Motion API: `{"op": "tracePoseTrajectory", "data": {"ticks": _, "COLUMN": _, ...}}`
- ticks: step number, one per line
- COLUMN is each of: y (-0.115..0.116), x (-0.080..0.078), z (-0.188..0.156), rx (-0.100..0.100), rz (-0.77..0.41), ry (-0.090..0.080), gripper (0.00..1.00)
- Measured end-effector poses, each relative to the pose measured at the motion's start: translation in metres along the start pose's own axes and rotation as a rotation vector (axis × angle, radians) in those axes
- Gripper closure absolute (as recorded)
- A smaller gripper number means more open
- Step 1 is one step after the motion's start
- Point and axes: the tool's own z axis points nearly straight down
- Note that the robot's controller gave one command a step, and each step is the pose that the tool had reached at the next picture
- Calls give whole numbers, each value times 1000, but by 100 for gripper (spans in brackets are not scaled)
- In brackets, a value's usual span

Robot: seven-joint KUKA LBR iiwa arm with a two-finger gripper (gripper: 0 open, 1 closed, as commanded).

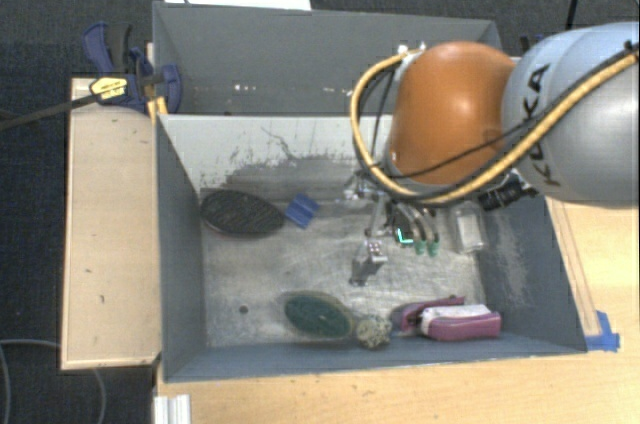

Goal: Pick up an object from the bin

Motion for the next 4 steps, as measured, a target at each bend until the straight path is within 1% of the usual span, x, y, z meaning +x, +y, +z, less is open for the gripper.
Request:
{"op": "tracePoseTrajectory", "data": {"ticks": 1, "y": -42, "x": 31, "z": 72, "rx": 2, "rz": -218, "ry": -4, "gripper": 0}}
{"op": "tracePoseTrajectory", "data": {"ticks": 2, "y": 31, "x": 14, "z": 141, "rx": -1, "rz": -452, "ry": -13, "gripper": 0}}
{"op": "tracePoseTrajectory", "data": {"ticks": 3, "y": 30, "x": 12, "z": 139, "rx": -2, "rz": -443, "ry": -17, "gripper": 100}}
{"op": "tracePoseTrajectory", "data": {"ticks": 4, "y": 43, "x": 13, "z": 3, "rx": 2, "rz": -629, "ry": -12, "gripper": 100}}
